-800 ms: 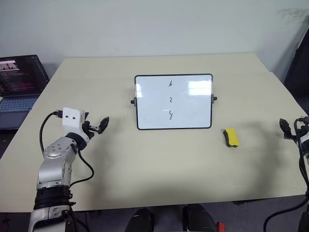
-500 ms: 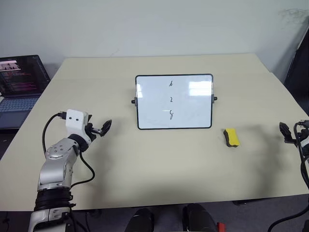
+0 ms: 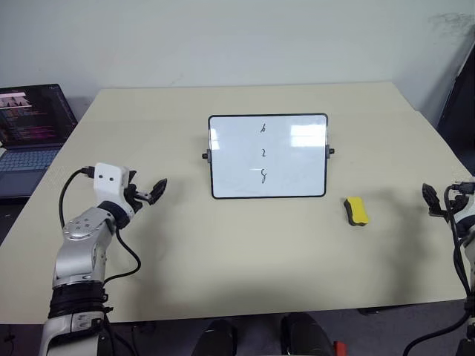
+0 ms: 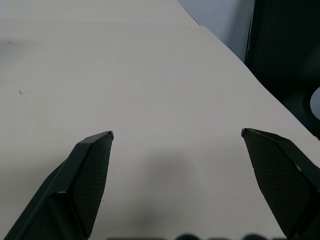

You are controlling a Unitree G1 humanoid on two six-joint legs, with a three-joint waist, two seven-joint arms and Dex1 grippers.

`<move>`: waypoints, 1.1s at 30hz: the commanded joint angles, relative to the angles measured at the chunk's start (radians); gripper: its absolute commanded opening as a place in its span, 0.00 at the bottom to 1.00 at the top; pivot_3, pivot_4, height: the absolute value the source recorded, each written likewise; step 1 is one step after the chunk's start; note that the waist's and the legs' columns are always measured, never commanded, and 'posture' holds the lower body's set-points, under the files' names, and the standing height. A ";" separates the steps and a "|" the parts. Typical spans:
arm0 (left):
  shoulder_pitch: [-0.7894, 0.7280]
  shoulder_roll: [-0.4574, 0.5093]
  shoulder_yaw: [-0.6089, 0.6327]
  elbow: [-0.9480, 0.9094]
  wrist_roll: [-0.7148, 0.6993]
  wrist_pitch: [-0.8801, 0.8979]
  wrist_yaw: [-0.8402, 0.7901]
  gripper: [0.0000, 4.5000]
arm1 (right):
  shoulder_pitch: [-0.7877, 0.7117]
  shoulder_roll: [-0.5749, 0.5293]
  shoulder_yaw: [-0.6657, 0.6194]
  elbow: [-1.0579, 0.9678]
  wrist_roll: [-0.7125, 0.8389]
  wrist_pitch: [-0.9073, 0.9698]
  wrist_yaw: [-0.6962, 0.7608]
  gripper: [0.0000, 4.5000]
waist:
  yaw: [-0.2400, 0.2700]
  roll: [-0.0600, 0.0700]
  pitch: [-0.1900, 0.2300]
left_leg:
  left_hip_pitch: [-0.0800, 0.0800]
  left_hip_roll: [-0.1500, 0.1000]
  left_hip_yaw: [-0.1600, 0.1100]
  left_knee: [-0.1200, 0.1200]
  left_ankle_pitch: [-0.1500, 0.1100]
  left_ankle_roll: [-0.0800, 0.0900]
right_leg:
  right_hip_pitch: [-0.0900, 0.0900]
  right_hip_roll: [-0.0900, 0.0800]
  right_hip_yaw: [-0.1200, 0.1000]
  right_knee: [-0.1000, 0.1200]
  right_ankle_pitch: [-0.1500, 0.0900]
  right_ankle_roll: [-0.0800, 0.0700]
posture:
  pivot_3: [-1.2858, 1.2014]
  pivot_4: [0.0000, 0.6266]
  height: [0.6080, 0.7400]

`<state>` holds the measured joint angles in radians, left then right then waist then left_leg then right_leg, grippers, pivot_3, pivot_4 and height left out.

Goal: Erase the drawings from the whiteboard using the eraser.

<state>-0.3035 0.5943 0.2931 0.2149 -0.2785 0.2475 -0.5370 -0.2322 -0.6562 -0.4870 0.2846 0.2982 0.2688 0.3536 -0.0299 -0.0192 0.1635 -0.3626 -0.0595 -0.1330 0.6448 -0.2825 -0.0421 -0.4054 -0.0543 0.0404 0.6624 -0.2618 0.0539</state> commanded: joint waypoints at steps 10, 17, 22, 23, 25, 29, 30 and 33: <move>0.039 0.042 0.051 -0.163 -0.134 0.074 -0.118 1.00 | 0.027 -0.012 -0.005 -0.212 0.061 0.123 0.045 0.98 | 0.000 0.000 0.000 | 0.000 0.000 -0.001 0.000 0.000 0.000 | 0.000 0.000 0.000 0.000 0.000 0.000 | 0.52 0.24 1.00; 0.040 0.103 0.021 -0.260 -0.245 0.189 -0.287 1.00 | 0.031 -0.037 -0.010 -0.302 0.120 0.229 0.113 0.98 | -0.001 0.000 0.000 | 0.000 0.000 -0.001 0.000 0.000 0.000 | 0.000 0.000 0.000 0.000 0.000 0.000 | 0.52 0.24 1.00; 0.054 0.146 0.001 -0.305 -0.326 0.252 -0.432 1.00 | 0.058 -0.047 -0.005 -0.359 0.181 0.288 0.201 0.98 | -0.001 0.000 0.000 | 0.000 0.001 -0.001 0.000 0.000 0.000 | 0.000 0.000 0.000 0.000 0.000 0.000 | 0.52 0.24 1.00; 0.049 0.154 -0.006 -0.302 -0.331 0.256 -0.452 1.00 | 0.059 -0.052 -0.004 -0.360 0.191 0.296 0.219 0.98 | -0.001 0.000 0.000 | 0.000 0.000 0.000 0.000 0.000 0.000 | 0.000 0.000 0.000 0.000 0.000 0.000 | 0.52 0.24 1.00; 0.040 0.168 -0.023 -0.293 -0.328 0.253 -0.491 1.00 | 0.058 -0.063 -0.005 -0.353 0.210 0.306 0.255 0.98 | -0.001 0.000 0.000 | 0.000 0.000 0.000 0.000 0.000 0.000 | 0.000 0.000 0.000 0.000 0.000 0.000 | 0.52 0.24 1.00; 0.017 0.194 -0.053 -0.278 -0.352 0.270 -0.591 1.00 | 0.059 -0.096 0.004 -0.353 0.264 0.345 0.353 0.98 | -0.001 0.000 0.000 | 0.000 0.000 0.000 0.000 0.000 0.000 | 0.000 0.001 0.000 0.000 0.000 0.000 | 0.52 0.24 1.00; 0.013 0.199 -0.059 -0.273 -0.352 0.270 -0.611 1.00 | 0.063 -0.105 0.006 -0.355 0.273 0.353 0.374 0.98 | -0.001 0.000 0.000 | 0.000 0.000 0.000 0.000 0.000 0.000 | 0.000 0.001 0.000 0.000 0.000 0.000 | 0.52 0.24 1.00; -0.005 0.215 -0.071 -0.232 -0.345 0.263 -0.671 1.00 | 0.074 -0.131 0.008 -0.354 0.298 0.374 0.434 0.98 | -0.002 0.000 0.000 | 0.000 0.000 0.000 0.000 0.000 0.001 | 0.000 0.001 0.000 0.000 0.000 0.000 | 0.52 0.24 1.00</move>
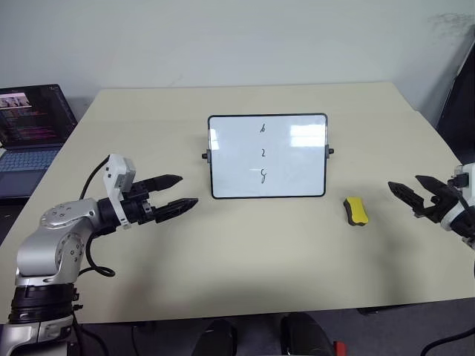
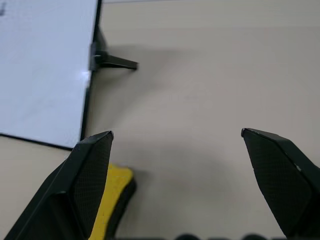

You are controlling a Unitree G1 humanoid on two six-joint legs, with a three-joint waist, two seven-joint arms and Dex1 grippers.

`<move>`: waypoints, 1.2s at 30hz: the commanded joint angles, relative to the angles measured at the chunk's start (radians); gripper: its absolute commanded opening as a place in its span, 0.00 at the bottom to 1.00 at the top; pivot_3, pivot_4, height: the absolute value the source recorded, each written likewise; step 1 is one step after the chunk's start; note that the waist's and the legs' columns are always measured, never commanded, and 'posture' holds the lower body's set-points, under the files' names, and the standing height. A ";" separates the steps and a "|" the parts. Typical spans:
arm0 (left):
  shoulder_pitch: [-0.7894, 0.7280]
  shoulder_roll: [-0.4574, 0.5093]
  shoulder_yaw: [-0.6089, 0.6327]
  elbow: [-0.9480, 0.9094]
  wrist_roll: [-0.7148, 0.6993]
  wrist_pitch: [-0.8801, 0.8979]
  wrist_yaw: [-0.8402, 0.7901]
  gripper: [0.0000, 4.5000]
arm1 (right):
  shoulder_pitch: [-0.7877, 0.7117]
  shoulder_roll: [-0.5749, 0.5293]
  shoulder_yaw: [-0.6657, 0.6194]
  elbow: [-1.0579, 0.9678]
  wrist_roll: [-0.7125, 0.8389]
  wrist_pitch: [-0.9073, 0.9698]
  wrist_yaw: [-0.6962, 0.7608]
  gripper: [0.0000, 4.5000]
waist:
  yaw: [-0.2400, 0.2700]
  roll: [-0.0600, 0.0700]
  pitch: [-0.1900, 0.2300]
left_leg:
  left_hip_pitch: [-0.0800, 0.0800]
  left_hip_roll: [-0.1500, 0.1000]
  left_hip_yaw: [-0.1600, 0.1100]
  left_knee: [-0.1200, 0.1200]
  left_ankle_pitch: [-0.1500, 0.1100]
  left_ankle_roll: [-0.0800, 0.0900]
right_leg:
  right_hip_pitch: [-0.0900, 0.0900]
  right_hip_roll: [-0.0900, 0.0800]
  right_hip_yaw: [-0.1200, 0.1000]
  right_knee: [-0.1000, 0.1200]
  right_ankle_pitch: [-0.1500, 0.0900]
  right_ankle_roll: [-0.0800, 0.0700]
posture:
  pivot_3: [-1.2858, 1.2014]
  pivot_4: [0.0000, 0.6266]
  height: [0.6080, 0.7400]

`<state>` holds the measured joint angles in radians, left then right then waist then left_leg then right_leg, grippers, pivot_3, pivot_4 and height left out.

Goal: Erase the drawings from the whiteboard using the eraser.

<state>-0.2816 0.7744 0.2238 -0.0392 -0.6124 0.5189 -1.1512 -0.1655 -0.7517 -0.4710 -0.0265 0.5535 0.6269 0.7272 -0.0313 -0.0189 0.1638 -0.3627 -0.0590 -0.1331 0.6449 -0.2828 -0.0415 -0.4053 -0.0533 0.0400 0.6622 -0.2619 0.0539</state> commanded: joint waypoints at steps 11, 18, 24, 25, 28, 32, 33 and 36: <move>-0.062 0.099 -0.078 0.138 0.012 -0.018 -0.272 1.00 | 0.092 -0.169 0.048 -0.015 0.077 0.076 0.310 0.98 | 0.001 0.000 0.000 | 0.000 0.000 0.000 0.000 0.000 0.001 | 0.000 0.000 -0.001 0.000 0.000 0.000 | 0.52 0.24 1.00; -0.079 0.115 -0.102 0.176 0.042 -0.064 -0.321 1.00 | 0.090 -0.184 0.085 0.033 0.046 0.040 0.371 0.98 | 0.000 0.000 0.000 | 0.000 0.000 0.000 0.000 -0.001 0.001 | 0.000 0.000 0.000 0.000 0.000 0.000 | 0.52 0.24 1.00; -0.096 0.107 -0.106 0.198 0.062 -0.099 -0.319 1.00 | 0.044 -0.167 0.115 0.071 0.007 0.002 0.334 0.98 | -0.001 0.000 0.000 | 0.000 0.000 0.000 0.000 -0.001 0.001 | 0.000 0.000 0.000 -0.001 0.000 0.000 | 0.52 0.24 1.00; -0.096 0.104 -0.109 0.197 0.070 -0.111 -0.317 1.00 | 0.035 -0.162 0.121 0.076 0.001 0.002 0.325 0.98 | -0.001 0.000 0.000 | 0.000 0.000 0.000 0.000 -0.001 0.001 | 0.000 0.000 0.000 -0.001 0.000 0.000 | 0.52 0.24 1.00; -0.091 0.090 -0.112 0.190 0.086 -0.142 -0.304 1.00 | 0.009 -0.138 0.158 0.076 -0.044 -0.010 0.261 0.98 | 0.000 0.000 0.000 | 0.000 0.000 0.000 0.000 -0.001 0.001 | 0.000 -0.001 0.000 -0.001 0.000 0.000 | 0.52 0.24 1.00; -0.089 0.075 -0.107 0.187 0.096 -0.167 -0.285 1.00 | -0.037 -0.107 0.204 0.057 -0.075 0.044 0.173 0.98 | 0.000 0.000 0.000 | 0.000 0.000 0.000 0.000 -0.001 0.001 | 0.000 -0.001 0.000 0.000 0.000 0.000 | 0.52 0.24 1.00; -0.087 0.072 -0.105 0.185 0.100 -0.179 -0.280 1.00 | -0.045 -0.098 0.206 0.048 -0.071 0.059 0.158 0.98 | 0.000 0.000 0.000 | 0.000 0.000 0.000 0.000 -0.001 0.001 | 0.000 -0.001 0.000 0.000 0.000 0.000 | 0.52 0.24 1.00; -0.073 0.067 -0.108 0.179 0.123 -0.233 -0.276 1.00 | -0.062 -0.068 0.211 -0.010 -0.048 0.132 0.096 0.98 | 0.000 0.000 0.000 | 0.000 0.000 -0.001 0.000 -0.001 0.001 | -0.001 -0.001 0.000 0.000 0.000 0.000 | 0.52 0.24 1.00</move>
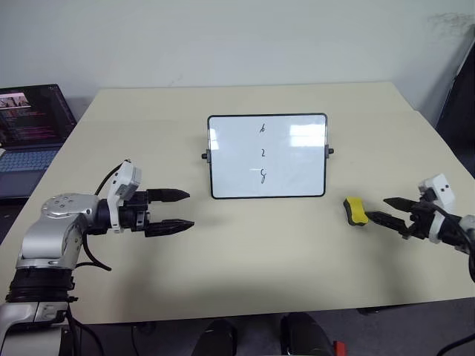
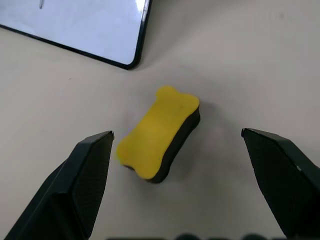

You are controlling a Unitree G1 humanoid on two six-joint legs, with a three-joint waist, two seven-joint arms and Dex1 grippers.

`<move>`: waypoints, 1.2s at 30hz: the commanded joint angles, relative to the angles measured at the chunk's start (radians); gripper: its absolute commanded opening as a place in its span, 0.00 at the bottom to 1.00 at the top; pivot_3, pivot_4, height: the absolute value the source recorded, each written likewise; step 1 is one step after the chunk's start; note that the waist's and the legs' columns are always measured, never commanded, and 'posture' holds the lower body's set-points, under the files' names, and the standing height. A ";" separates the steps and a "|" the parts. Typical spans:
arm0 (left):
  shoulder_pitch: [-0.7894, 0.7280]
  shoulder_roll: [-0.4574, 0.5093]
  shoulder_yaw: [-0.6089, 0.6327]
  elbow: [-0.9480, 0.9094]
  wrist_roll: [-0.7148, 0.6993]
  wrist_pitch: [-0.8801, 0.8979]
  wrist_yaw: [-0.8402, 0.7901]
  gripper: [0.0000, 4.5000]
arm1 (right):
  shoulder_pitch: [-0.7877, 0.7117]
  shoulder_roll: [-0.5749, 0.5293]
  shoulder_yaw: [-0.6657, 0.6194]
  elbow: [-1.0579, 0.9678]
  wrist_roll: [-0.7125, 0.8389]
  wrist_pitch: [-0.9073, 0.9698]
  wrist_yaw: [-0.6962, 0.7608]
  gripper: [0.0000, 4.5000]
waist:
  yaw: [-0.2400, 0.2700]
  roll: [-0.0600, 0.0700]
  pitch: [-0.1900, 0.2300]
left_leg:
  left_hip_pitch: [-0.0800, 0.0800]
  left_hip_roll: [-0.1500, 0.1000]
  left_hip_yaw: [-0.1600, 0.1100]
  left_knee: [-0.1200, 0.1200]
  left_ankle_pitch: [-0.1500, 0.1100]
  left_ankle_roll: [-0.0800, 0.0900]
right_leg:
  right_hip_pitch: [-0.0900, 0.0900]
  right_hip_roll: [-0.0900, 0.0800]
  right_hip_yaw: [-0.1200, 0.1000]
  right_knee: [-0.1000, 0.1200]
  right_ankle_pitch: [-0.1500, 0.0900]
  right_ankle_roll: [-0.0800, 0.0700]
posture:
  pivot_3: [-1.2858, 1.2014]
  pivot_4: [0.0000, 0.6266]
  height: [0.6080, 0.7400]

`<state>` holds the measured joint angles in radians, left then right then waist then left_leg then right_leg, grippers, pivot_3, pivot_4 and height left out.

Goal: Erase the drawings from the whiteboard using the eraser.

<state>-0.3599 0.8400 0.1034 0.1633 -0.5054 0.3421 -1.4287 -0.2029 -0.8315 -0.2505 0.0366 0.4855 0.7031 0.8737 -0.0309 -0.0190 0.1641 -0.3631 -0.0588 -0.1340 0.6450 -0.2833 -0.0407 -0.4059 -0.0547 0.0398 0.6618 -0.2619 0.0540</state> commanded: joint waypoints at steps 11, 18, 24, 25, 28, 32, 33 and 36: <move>-0.022 -0.058 -0.020 -0.030 0.083 -0.241 0.029 1.00 | -0.144 0.141 0.000 -0.235 0.062 0.346 -0.308 0.98 | 0.002 0.000 0.000 | -0.001 0.000 -0.001 0.000 0.000 0.000 | 0.000 0.000 0.000 -0.001 0.000 0.000 | 0.52 0.24 1.00; -0.103 -0.166 -0.034 -0.024 0.071 -0.263 0.090 1.00 | -0.175 0.162 0.022 -0.274 0.041 0.430 -0.393 0.98 | 0.003 0.000 0.000 | -0.001 -0.001 -0.001 0.000 0.000 0.000 | 0.000 0.000 0.000 0.000 0.000 0.000 | 0.52 0.24 1.00; -0.084 -0.180 -0.067 -0.058 0.066 -0.243 0.073 1.00 | -0.170 0.154 0.027 -0.296 0.039 0.467 -0.424 0.98 | -0.003 0.000 0.000 | -0.001 0.000 0.000 0.000 0.000 0.000 | -0.001 0.000 0.000 0.000 0.000 0.000 | 0.52 0.24 1.00; -0.081 -0.182 -0.071 -0.063 0.064 -0.239 0.073 1.00 | -0.169 0.153 0.028 -0.301 0.038 0.475 -0.429 0.98 | -0.003 0.000 0.000 | -0.001 0.000 0.000 0.000 0.000 0.000 | -0.001 0.000 0.000 0.001 0.000 0.000 | 0.52 0.24 1.00; -0.075 -0.187 -0.081 -0.071 0.066 -0.237 0.074 1.00 | -0.166 0.161 0.031 -0.320 0.039 0.507 -0.452 0.98 | -0.001 0.000 0.000 | -0.001 0.000 0.000 0.000 0.000 0.000 | -0.001 0.000 0.000 0.001 0.000 0.000 | 0.52 0.24 1.00; -0.070 -0.194 -0.088 -0.082 0.067 -0.233 0.080 1.00 | -0.168 0.171 0.032 -0.332 0.040 0.543 -0.478 0.98 | -0.001 0.000 0.000 | -0.001 -0.001 0.000 0.000 0.000 0.000 | -0.001 0.000 0.000 0.000 0.000 0.000 | 0.52 0.24 1.00; -0.070 -0.195 -0.089 -0.082 0.067 -0.235 0.082 1.00 | -0.170 0.178 0.030 -0.330 0.038 0.555 -0.490 0.98 | -0.001 0.000 0.000 | -0.001 -0.001 0.000 0.000 0.000 0.000 | -0.001 0.000 0.000 0.000 0.000 0.000 | 0.52 0.24 1.00; -0.065 -0.196 -0.088 -0.091 0.063 -0.232 0.093 1.00 | -0.175 0.194 0.029 -0.324 0.032 0.572 -0.516 0.98 | -0.001 0.000 0.000 | -0.001 -0.001 0.000 0.000 0.000 0.000 | -0.001 0.000 0.000 0.001 0.000 0.000 | 0.52 0.24 1.00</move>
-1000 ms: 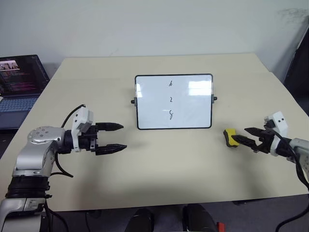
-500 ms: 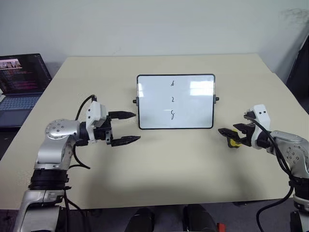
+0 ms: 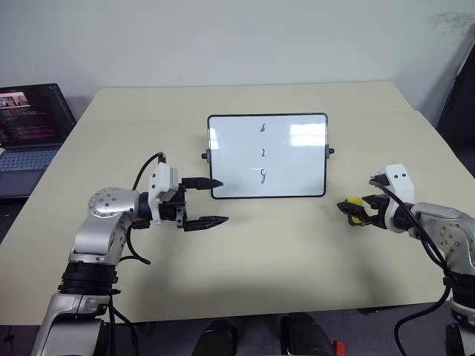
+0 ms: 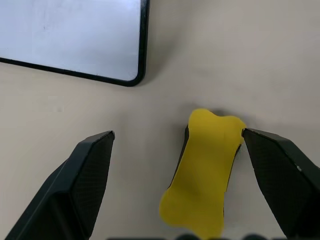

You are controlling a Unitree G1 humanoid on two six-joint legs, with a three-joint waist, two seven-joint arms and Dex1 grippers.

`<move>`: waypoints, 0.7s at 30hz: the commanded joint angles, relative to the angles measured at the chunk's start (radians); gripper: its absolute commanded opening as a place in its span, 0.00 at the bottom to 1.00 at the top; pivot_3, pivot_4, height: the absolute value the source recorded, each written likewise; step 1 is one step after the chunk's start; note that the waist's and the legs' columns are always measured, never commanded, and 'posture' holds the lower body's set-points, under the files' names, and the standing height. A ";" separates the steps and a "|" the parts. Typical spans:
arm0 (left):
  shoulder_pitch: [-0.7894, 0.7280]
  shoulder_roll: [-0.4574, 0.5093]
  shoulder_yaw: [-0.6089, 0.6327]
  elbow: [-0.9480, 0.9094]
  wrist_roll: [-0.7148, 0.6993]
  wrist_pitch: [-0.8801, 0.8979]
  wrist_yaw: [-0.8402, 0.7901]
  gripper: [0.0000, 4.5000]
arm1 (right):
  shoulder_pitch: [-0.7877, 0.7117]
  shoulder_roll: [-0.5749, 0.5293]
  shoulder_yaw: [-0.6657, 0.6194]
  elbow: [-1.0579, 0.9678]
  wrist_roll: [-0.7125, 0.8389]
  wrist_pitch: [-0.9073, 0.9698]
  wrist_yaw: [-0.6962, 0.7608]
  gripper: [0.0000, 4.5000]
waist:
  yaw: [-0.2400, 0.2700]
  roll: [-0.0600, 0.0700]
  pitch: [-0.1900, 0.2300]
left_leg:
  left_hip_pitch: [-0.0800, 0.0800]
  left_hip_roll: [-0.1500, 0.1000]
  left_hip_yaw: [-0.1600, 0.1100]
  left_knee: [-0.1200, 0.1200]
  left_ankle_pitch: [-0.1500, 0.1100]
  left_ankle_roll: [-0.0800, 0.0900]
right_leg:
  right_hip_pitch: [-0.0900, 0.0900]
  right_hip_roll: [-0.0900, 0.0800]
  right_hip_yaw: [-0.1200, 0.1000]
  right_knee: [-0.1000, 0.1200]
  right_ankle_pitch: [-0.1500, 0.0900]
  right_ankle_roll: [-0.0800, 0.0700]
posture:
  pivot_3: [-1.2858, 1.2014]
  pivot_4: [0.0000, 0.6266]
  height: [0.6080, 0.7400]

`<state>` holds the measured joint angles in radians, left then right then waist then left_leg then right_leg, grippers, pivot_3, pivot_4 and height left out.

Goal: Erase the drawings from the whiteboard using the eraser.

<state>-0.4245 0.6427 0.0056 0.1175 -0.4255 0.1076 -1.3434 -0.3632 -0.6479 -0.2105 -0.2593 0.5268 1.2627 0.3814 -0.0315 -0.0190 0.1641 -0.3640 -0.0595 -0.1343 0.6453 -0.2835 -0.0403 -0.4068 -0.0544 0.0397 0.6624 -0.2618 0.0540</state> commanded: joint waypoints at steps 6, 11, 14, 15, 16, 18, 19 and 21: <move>0.010 0.003 0.012 -0.062 -0.016 0.005 0.019 1.00 | -0.032 0.059 -0.025 -0.005 -0.017 0.027 -0.068 0.98 | -0.001 0.000 0.000 | 0.000 0.000 0.000 0.000 0.000 0.000 | 0.000 0.000 0.000 0.000 0.000 0.000 | 0.52 0.24 1.00; 0.019 0.006 0.015 -0.076 -0.017 0.010 0.028 1.00 | -0.058 0.089 -0.026 0.034 -0.036 0.019 -0.088 0.98 | -0.001 0.000 0.000 | 0.000 0.000 0.000 0.000 0.000 0.000 | 0.000 0.000 0.000 0.000 0.000 0.000 | 0.52 0.24 1.00; 0.029 0.007 0.017 -0.088 -0.018 0.013 0.031 1.00 | -0.069 0.098 -0.033 0.053 -0.044 0.017 -0.097 0.98 | -0.001 0.000 0.000 | 0.000 0.000 0.000 0.000 0.000 0.000 | 0.000 0.000 0.000 0.000 0.000 0.000 | 0.52 0.24 1.00; 0.031 0.008 0.018 -0.092 -0.019 0.015 0.033 1.00 | -0.071 0.097 -0.032 0.059 -0.047 0.013 -0.097 0.98 | 0.000 0.000 0.000 | 0.000 0.000 0.000 0.000 0.000 0.000 | 0.000 0.000 0.000 0.000 0.000 0.000 | 0.52 0.24 1.00; 0.031 0.009 0.018 -0.091 -0.018 0.014 0.033 1.00 | -0.075 0.098 -0.034 0.065 -0.050 0.011 -0.101 0.98 | 0.000 0.000 0.000 | 0.000 0.000 0.000 0.000 0.000 0.000 | 0.000 0.000 0.000 0.000 0.000 0.000 | 0.52 0.24 1.00; 0.030 0.009 0.019 -0.090 -0.018 0.015 0.034 1.00 | -0.078 0.097 -0.034 0.073 -0.053 0.007 -0.102 0.98 | 0.000 0.000 0.000 | 0.000 0.000 0.000 0.000 0.000 0.000 | 0.000 0.000 0.000 0.000 0.000 0.000 | 0.52 0.24 1.00; 0.029 0.009 0.019 -0.090 -0.017 0.014 0.034 1.00 | -0.078 0.097 -0.034 0.075 -0.053 0.006 -0.102 0.98 | 0.000 0.000 0.000 | 0.000 0.000 0.000 0.000 0.000 0.000 | 0.000 0.001 0.000 0.000 0.000 0.000 | 0.52 0.24 1.00; 0.028 0.009 0.020 -0.088 -0.017 0.013 0.034 1.00 | -0.079 0.095 -0.032 0.081 -0.055 0.001 -0.102 0.98 | -0.001 0.000 0.000 | 0.000 0.000 0.000 0.000 0.000 0.000 | 0.000 0.000 0.000 0.000 0.000 0.000 | 0.52 0.24 1.00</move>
<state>-0.3931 0.6420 0.0056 0.0668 -0.4265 0.1259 -1.3157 -0.4168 -0.5463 -0.2150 -0.1695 0.4812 1.2829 0.2811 -0.0323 -0.0190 0.1641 -0.3639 -0.0595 -0.1341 0.6452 -0.2835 -0.0403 -0.4069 -0.0539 0.0397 0.6625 -0.2618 0.0540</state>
